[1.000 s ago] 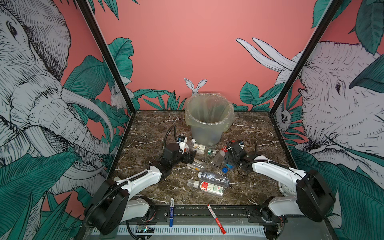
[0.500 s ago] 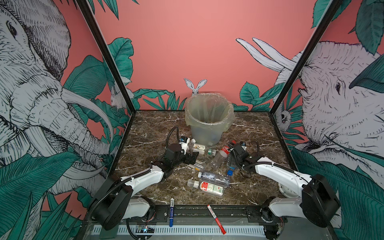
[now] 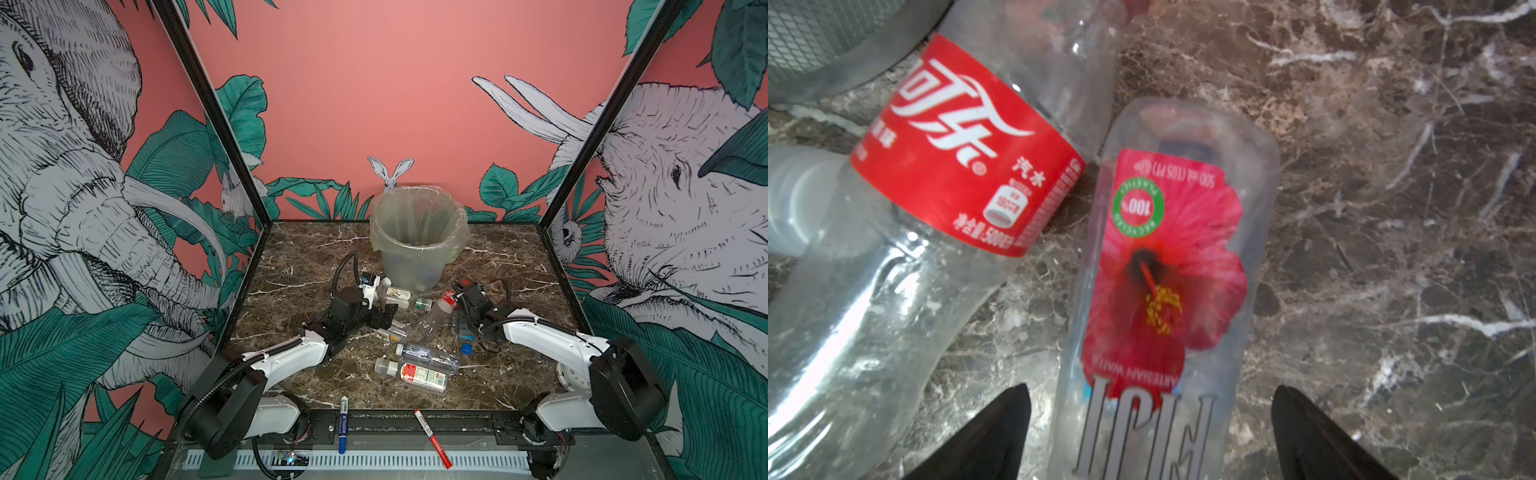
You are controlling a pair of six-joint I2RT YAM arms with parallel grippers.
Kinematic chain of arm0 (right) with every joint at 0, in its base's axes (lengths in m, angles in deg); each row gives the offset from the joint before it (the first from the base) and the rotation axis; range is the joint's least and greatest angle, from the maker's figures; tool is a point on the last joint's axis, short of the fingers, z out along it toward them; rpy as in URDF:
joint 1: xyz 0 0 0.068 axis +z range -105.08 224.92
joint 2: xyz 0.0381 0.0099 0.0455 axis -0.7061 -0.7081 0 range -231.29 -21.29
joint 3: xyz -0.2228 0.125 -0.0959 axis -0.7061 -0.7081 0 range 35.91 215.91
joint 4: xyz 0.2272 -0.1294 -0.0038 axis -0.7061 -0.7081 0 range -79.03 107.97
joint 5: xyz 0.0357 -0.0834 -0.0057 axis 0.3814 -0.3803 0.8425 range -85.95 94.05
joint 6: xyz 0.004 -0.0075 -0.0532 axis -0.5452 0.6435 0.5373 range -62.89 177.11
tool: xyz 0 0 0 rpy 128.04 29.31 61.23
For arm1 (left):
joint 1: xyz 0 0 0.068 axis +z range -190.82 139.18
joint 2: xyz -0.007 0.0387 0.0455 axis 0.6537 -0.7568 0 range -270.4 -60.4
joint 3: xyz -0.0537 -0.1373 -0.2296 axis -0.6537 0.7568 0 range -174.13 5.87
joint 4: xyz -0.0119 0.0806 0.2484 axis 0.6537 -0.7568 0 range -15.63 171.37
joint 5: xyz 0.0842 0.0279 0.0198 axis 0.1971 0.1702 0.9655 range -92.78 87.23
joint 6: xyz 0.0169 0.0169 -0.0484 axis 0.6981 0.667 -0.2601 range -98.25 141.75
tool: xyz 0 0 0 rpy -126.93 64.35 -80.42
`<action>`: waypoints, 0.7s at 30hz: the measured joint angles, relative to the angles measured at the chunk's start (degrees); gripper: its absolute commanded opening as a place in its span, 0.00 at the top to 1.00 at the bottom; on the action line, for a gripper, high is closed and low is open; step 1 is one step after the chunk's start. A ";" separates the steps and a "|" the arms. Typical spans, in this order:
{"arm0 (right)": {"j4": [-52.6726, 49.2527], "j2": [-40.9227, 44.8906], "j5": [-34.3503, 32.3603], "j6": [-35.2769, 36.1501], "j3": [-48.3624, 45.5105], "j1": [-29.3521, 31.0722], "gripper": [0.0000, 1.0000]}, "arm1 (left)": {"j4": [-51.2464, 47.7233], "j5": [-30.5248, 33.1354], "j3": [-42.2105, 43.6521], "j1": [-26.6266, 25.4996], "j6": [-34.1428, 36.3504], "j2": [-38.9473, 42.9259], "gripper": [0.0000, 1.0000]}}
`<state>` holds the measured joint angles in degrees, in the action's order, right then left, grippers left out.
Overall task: Throw the plastic bottles in the bin
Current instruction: 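Withdraw the left arm while the right gripper lowers and closes on the FIJI bottle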
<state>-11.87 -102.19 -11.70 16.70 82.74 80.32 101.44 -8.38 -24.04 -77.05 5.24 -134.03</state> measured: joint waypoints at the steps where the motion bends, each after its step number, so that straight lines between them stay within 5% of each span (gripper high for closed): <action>1: 0.13 -0.66 0.00 0.28 0.46 -0.13 0.09 | 0.00 0.02 0.00 0.00 0.02 0.02 0.03; 21: 2.43 -4.63 -0.46 0.98 2.01 -2.08 0.19 | -0.04 0.22 0.00 0.00 0.02 0.02 0.03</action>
<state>-9.45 -106.83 -12.15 17.69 84.75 78.24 101.40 -8.16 -24.04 -77.05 5.26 -134.01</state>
